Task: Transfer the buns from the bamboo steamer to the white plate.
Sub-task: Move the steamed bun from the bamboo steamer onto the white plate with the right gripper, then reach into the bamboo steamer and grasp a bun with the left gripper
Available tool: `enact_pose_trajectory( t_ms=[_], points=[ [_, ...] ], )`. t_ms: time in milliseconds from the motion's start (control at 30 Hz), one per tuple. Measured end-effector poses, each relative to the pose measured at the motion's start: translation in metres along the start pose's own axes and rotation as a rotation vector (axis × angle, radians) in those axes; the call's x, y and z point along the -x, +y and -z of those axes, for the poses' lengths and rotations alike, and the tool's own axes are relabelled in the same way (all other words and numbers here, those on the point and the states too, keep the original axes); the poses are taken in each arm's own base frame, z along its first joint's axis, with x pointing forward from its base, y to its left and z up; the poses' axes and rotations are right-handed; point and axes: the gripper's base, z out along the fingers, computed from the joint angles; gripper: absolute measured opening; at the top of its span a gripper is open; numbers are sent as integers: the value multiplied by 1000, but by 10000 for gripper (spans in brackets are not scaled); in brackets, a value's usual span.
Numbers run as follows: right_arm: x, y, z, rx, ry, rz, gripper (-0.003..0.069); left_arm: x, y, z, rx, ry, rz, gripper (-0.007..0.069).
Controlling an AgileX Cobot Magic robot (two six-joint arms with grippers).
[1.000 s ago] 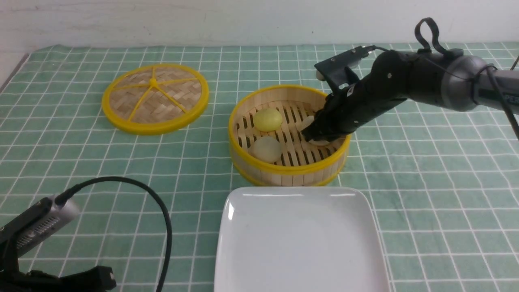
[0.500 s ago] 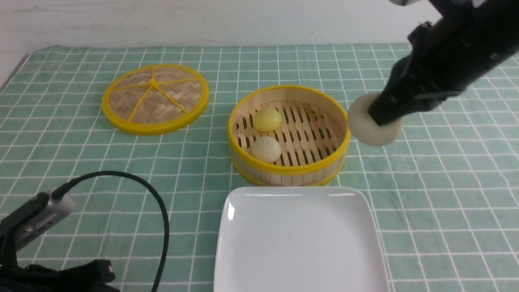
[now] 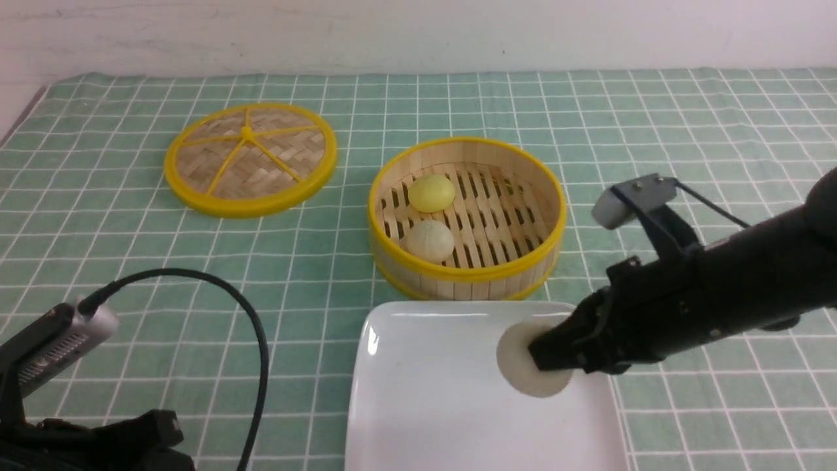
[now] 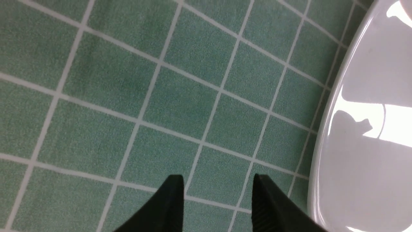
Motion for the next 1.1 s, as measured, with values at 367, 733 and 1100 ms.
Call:
enact_pose_trajectory(
  t_ms=[367,733,1100],
  points=[
    [1,-31,-23,-166,-49,-15,251,1,0,0,-2,-13,0,322],
    [2,-24,-16,-139,-48,17,377,1,0,0,-2,-12,1,313],
    [6,42,91,-216,-216,257,278,4,-1,0,-13,-44,8,313]
  ],
)
